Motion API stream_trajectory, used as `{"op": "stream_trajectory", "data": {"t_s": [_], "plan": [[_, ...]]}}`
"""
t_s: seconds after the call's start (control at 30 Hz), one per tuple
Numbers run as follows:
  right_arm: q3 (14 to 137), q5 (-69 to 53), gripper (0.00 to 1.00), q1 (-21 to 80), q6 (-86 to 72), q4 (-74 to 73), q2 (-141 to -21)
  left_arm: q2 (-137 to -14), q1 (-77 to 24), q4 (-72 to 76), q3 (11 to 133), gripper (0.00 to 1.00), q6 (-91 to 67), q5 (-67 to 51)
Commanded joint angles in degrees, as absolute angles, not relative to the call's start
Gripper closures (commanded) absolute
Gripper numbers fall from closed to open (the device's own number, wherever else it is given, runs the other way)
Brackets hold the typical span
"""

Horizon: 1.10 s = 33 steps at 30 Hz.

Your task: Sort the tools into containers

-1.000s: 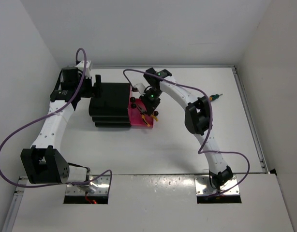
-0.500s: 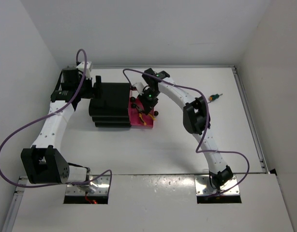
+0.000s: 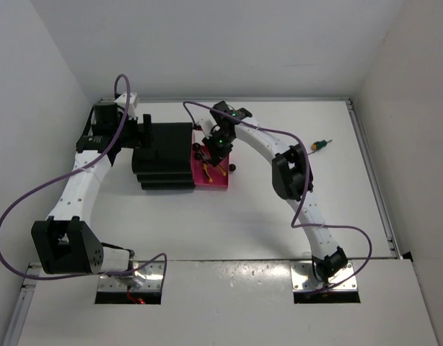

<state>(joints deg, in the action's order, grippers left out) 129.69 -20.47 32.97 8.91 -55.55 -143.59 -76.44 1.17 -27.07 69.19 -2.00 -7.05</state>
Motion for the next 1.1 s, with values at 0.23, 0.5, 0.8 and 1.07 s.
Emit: {"op": "stream_trajectory", "data": {"t_s": [0.23, 0.5, 0.8, 1.07], "plan": [[126.23, -19.60, 0.73, 34.19, 7.91, -49.65, -139.14, -75.15, 0.62, -25.49, 68.64, 0.01, -2.11, -6.77], [111.72, -23.80, 0.54, 31.13, 5.37, -39.56, -122.81, -75.15, 0.62, -25.49, 68.64, 0.01, -2.64, -7.29], [98.19, -29.97, 0.55, 22.33, -12.90, -29.00, -112.41, -75.15, 1.14, -25.49, 69.78, 0.01, -3.77, -7.74], [85.43, -51.33, 0.55, 14.15, -33.22, -15.14, -120.58, -75.15, 4.65, -25.49, 70.83, 0.01, -5.89, -8.88]]}}
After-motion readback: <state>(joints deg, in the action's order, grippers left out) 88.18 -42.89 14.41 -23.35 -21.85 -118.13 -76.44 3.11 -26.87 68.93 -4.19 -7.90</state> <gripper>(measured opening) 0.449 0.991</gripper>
